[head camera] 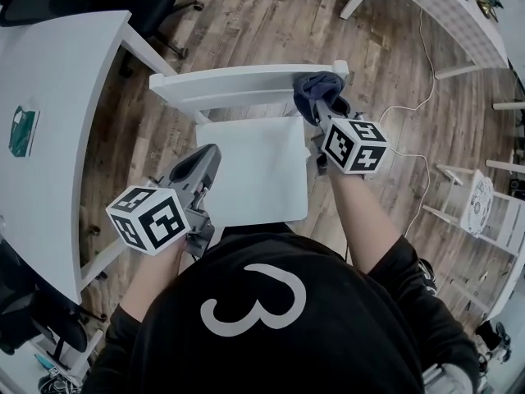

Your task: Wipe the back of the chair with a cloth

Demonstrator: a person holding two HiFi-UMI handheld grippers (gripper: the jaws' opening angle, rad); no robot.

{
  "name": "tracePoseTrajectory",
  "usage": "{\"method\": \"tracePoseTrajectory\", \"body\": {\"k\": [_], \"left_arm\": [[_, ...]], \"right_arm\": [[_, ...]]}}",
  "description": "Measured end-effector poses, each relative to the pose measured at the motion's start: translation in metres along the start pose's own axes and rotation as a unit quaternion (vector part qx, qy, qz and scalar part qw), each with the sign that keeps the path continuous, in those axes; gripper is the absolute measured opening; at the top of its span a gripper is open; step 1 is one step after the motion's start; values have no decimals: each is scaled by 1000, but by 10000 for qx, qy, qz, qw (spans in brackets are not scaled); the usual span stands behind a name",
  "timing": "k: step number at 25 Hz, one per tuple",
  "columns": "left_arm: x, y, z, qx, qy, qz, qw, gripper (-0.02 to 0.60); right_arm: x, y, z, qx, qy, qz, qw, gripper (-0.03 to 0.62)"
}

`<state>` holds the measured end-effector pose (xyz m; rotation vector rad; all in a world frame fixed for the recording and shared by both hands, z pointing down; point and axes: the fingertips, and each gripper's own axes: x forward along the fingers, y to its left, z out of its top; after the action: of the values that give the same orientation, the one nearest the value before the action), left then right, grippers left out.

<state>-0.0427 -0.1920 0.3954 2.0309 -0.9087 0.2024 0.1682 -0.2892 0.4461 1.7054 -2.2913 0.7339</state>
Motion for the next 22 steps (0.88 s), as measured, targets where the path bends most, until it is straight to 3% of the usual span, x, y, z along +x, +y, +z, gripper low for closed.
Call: {"method": "tracePoseTrajectory", "body": {"k": [9, 13, 22], "left_arm": [[-3, -3, -5, -17, -33, 22, 10000, 14], [-11, 3, -5, -80, -103, 65, 9999, 14], [-45, 35, 3, -344, -419, 320, 9980, 14]], "right_arm": [[-6, -7, 0, 79, -19, -40, 10000, 52], [-14, 4, 2, -146, -49, 16, 9999, 52], [3, 85, -4, -214, 33, 869, 9960, 52]]}}
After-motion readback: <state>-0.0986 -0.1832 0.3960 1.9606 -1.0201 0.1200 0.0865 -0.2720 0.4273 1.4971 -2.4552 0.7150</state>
